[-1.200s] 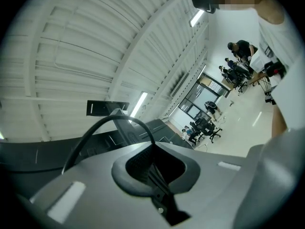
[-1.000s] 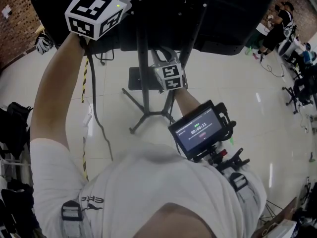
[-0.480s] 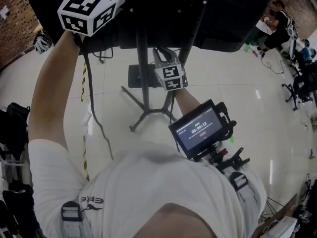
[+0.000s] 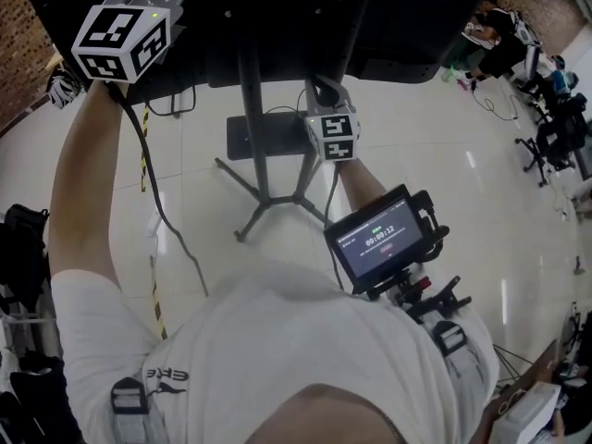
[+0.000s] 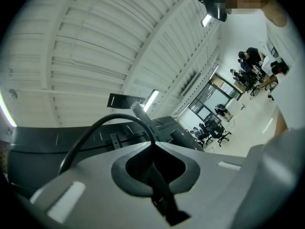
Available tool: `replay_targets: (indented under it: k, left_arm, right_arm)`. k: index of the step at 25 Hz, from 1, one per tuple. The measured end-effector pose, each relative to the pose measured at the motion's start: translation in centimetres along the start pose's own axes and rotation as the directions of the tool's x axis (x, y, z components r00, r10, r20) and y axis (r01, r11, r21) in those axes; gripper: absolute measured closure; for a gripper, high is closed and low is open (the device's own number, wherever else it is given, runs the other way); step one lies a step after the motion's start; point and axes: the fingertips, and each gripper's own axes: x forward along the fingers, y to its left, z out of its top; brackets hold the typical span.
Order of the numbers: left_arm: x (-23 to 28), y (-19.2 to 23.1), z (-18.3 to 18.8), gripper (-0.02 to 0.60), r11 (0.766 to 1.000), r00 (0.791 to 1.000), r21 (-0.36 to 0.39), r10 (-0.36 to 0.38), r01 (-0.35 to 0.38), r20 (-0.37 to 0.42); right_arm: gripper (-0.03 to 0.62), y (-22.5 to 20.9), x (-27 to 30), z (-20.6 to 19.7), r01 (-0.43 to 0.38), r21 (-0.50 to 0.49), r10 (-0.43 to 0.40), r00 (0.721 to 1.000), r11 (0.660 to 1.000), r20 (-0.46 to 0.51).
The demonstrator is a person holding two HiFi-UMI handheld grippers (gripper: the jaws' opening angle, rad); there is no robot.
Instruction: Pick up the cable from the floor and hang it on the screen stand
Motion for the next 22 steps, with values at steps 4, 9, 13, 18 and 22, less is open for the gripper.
replay_targets:
  k: [4, 9, 13, 18, 22]
  left_arm:
    - [-0.9, 1.0, -2.2, 0.568, 0.999, 1.000, -0.036, 0.015, -0.015, -0.007]
    - [-2.0, 1.5, -4.9, 0.568, 0.994, 0.999, -0.107, 0.036, -0.038, -0.016]
    - [-2.3, 1.4, -7.1, 0.568, 0.988, 0.999, -0.146, 0.038, -0.043, -0.036]
    - [-2.4, 1.0, -8.6, 0.566, 0.984, 0.999, -0.178, 0.022, -0.029, -0.039]
    - [-2.4, 0.6, -9.1, 0.565, 0.980, 0.999, -0.200, 0.011, -0.018, -0.036]
  right_arm:
    - [0.568, -2.7, -0.7, 0.9, 0.058, -0.021, -0.058, 0.998, 0.998, 0.012]
    - [0.568, -7.0, -1.5, 2.9, 0.141, -0.051, -0.139, 0.990, 0.989, 0.041]
    - [0.569, -10.2, -2.2, 5.2, 0.201, -0.083, -0.196, 0.978, 0.976, 0.067]
    - [0.569, -13.3, -2.9, 7.9, 0.254, -0.118, -0.244, 0.965, 0.960, 0.097]
    - [0.569, -15.4, -3.4, 10.3, 0.286, -0.116, -0.272, 0.954, 0.951, 0.123]
